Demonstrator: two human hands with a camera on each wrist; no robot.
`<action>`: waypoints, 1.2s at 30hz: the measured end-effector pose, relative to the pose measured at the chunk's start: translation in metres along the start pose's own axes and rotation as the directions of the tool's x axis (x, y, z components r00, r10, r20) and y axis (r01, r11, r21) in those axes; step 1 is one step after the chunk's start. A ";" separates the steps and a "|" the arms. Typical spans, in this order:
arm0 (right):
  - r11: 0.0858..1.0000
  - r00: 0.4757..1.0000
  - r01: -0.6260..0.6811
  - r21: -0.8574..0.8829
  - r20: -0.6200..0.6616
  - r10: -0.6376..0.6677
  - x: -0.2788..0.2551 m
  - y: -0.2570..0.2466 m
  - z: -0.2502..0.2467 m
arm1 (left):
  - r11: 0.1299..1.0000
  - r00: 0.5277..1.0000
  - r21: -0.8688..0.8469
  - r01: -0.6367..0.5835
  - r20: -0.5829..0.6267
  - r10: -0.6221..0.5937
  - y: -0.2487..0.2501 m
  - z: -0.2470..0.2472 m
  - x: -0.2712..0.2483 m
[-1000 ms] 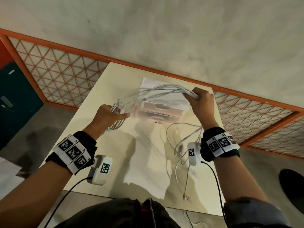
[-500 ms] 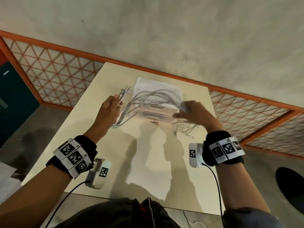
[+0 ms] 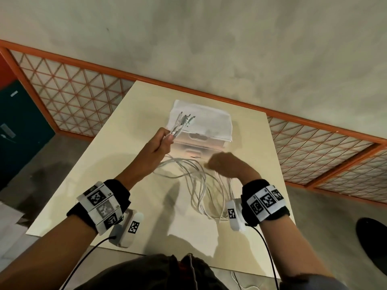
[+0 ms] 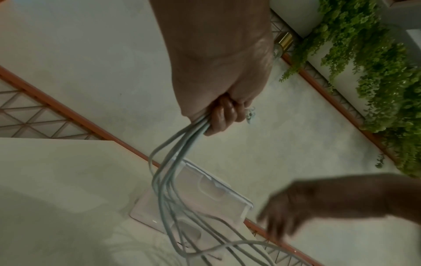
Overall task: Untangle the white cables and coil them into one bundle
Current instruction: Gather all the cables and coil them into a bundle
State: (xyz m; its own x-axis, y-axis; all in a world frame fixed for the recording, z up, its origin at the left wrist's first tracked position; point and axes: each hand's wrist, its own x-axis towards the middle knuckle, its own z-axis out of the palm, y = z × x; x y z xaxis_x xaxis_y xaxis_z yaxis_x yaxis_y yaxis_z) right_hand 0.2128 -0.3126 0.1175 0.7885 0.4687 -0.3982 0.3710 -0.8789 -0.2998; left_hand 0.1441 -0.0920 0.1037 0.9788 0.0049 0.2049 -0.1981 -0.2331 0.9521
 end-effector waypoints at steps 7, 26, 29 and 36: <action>0.594 0.873 0.430 0.680 -0.482 -0.080 0.003 -0.058 -0.030 | 0.999 0.997 0.028 -0.032 0.068 0.030 0.004 0.015 -0.005; 0.525 0.851 0.520 0.673 -0.458 -0.256 0.004 -0.049 -0.036 | 0.996 0.989 -0.037 0.081 0.124 -0.075 0.015 0.019 0.003; 0.516 0.858 0.507 0.690 -0.459 -0.230 0.006 -0.048 -0.037 | 0.998 0.994 -0.047 0.037 0.100 -0.032 0.017 0.024 0.002; 0.509 0.865 0.478 0.716 -0.484 -0.131 0.012 -0.046 -0.041 | 0.999 0.999 -0.047 -0.023 0.038 0.025 0.009 0.030 0.006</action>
State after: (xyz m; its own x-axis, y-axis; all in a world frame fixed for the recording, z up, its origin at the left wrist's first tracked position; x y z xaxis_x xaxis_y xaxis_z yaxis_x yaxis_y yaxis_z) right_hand 0.2260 -0.2704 0.1622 0.8710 0.4777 0.1149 0.2147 -0.1597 -0.9635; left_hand 0.1495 -0.1233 0.1067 0.9748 -0.0379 0.2199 -0.2231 -0.1869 0.9567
